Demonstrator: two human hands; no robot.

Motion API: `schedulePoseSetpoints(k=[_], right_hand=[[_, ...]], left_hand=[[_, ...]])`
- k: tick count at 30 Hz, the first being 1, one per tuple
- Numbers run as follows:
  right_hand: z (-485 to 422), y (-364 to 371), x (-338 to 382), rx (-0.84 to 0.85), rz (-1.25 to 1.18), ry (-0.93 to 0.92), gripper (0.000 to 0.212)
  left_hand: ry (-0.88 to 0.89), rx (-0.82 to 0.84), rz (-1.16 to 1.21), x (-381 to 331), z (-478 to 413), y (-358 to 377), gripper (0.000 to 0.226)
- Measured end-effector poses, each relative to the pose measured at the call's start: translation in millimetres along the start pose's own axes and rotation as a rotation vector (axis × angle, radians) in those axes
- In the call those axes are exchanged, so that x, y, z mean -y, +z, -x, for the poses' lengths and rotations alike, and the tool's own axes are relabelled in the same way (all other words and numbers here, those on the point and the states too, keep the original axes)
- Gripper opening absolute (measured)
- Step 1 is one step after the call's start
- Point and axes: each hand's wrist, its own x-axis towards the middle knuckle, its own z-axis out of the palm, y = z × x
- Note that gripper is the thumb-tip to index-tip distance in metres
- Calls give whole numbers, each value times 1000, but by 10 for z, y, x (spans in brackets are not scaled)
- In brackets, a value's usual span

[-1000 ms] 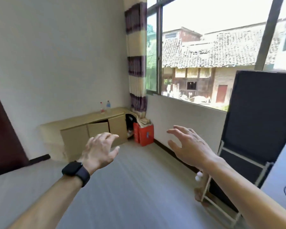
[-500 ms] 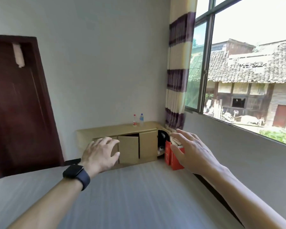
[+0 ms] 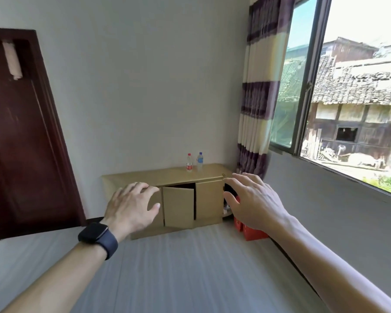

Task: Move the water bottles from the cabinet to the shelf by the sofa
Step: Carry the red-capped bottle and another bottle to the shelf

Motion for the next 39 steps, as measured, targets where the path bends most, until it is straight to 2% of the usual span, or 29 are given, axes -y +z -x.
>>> schedulePoseSetpoints(k=[19, 35, 39], right_hand=[[-3218, 1714, -738, -3, -15, 90, 47], [-6152, 3262, -1944, 32, -65, 21, 47], [-6841, 3649, -2217, 72, -77, -5, 48]], left_hand=[[72, 91, 46, 1139, -3542, 1686, 49], [-26, 59, 56, 1412, -6670, 3055, 50], [-44, 94, 77, 1434, -7317, 3469, 49]])
